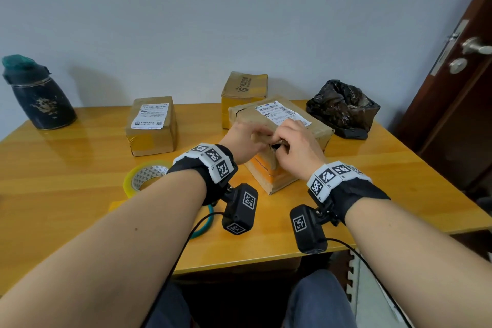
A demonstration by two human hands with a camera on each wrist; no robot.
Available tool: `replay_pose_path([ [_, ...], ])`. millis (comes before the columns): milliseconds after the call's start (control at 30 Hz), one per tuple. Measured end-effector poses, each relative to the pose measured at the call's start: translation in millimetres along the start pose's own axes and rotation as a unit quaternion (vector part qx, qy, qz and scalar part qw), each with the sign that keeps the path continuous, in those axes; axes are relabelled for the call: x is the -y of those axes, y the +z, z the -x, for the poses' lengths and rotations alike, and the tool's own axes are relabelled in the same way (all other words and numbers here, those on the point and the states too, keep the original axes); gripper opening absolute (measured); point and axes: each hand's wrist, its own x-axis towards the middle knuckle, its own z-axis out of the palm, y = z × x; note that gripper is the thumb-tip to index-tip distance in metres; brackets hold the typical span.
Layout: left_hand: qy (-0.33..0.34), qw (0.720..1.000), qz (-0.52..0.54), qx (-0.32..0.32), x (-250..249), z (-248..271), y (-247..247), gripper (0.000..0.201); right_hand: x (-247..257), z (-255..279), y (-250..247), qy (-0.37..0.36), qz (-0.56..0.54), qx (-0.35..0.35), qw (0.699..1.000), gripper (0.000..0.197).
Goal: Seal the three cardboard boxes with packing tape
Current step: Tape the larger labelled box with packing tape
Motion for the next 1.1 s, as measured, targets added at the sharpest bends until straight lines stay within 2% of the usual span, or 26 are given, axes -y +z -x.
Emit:
replay_pose_path([
  [267, 0.004, 1.0, -0.004, 0.011, -2.4, -1.4, 4.9, 0.036, -3.8, 2.1, -4.1, 0.006, -0.005, 0.0, 1.0, 0.024],
  [433, -0.002, 1.0, 0.004, -0.005, -1.1, -2.6, 7.6, 0.031, -0.7, 5.6, -6.0, 0.044, -0.02, -0.002, 0.999, 0.023],
  [567, 0.0, 1.0, 0.003, -0.003, 1.4, -4.7, 8.6, 0.031, -6.1, 7.0, -1.8, 0.011, -0.025, -0.012, 1.0, 0.022],
  [767, 0.004, 1.0, 0.003, -0.015, 7.6, -6.3, 15.5, 0.032, -13.1, 11.0, 3.4, 0.001, -0.032, -0.04, 0.999, 0.014],
  [867, -0.001, 1.0, 0.023, -0.014, 10.5, -8.6, 18.6, 0.031, -14.5, 9.8, 3.0, 0.005, -0.034, -0.03, 0.999, 0.01],
  [1100, -0.001, 0.999, 0.013, -0.032, 11.4, -6.1, 22.7, 0.031, -13.7, 14.2, 1.5, 0.003, -0.027, -0.02, 0.999, 0.021],
])
